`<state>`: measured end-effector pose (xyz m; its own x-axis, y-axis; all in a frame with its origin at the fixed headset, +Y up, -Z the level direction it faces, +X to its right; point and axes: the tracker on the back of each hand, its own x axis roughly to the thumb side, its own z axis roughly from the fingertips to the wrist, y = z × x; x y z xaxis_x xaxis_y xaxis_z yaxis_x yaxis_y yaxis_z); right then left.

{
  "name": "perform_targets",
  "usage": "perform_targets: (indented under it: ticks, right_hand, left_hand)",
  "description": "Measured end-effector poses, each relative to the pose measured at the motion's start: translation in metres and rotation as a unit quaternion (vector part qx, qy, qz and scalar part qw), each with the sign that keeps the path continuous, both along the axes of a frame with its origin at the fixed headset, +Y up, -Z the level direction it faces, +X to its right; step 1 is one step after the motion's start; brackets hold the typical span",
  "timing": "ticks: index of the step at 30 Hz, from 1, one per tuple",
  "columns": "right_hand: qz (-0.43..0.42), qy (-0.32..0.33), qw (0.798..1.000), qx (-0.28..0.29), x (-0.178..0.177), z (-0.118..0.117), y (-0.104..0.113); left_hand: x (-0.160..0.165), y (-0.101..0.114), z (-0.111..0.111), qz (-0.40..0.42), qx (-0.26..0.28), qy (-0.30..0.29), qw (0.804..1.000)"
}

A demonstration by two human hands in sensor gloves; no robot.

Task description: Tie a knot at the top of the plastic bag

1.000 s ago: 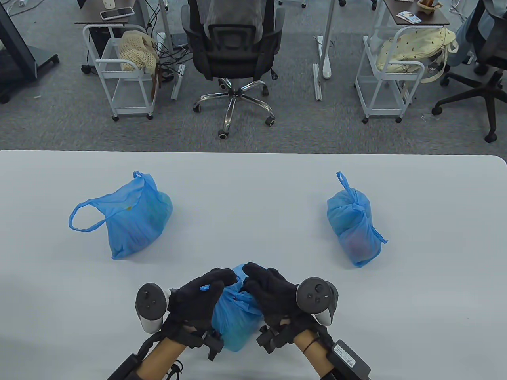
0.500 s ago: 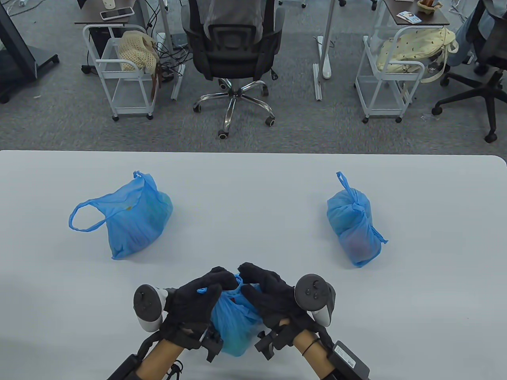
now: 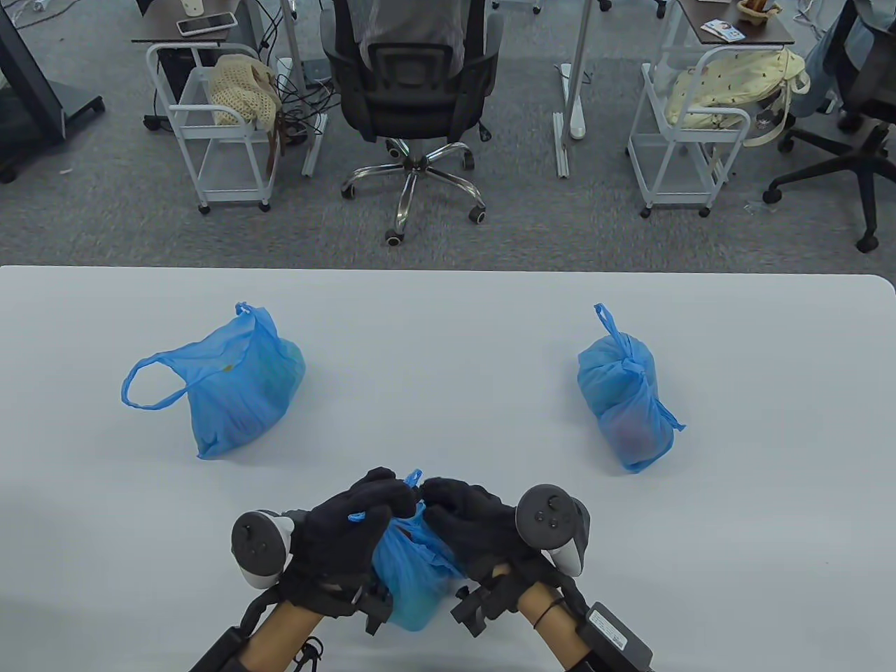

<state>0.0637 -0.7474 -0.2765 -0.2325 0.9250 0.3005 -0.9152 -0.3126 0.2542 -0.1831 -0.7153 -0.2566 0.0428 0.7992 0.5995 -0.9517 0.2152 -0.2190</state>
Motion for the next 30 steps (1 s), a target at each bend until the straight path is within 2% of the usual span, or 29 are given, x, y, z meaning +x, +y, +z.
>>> perform_targets:
  ticks: [4, 6, 8, 12, 14, 18, 23, 30]
  right_hand:
    - [-0.080, 0.027, 0.996, -0.035, 0.004, -0.003, -0.002]
    - [-0.086, 0.037, 0.995, -0.036, 0.003, -0.003, 0.000]
    - [-0.067, 0.044, 0.997, -0.020, 0.003, -0.003, 0.003]
    - [-0.083, -0.010, 0.996, 0.017, 0.009, -0.003, 0.011]
    - [-0.062, -0.034, 0.997, 0.041, 0.012, -0.001, 0.015]
    - [-0.050, -0.088, 0.991, 0.087, 0.024, -0.001, 0.024]
    - [-0.040, -0.136, 0.983, 0.115, 0.040, -0.003, 0.031]
    - [0.023, -0.173, 0.972, 0.154, 0.049, -0.005, 0.032]
  left_hand:
    - [0.009, -0.002, 0.000, -0.007, -0.011, -0.046, 0.999]
    - [0.013, -0.001, 0.003, -0.015, -0.007, -0.050, 0.999]
    - [0.016, -0.001, 0.005, -0.027, -0.004, -0.057, 0.998]
    - [0.015, -0.002, 0.002, -0.027, -0.016, -0.055, 0.998]
    - [0.011, -0.003, 0.000, -0.015, -0.031, -0.035, 0.999]
    - [-0.004, 0.000, -0.003, 0.002, -0.054, 0.044, 0.998]
    - [-0.019, -0.001, -0.011, -0.095, -0.063, 0.134, 0.984]
    - [-0.025, -0.002, -0.016, -0.154, -0.109, 0.168, 0.968]
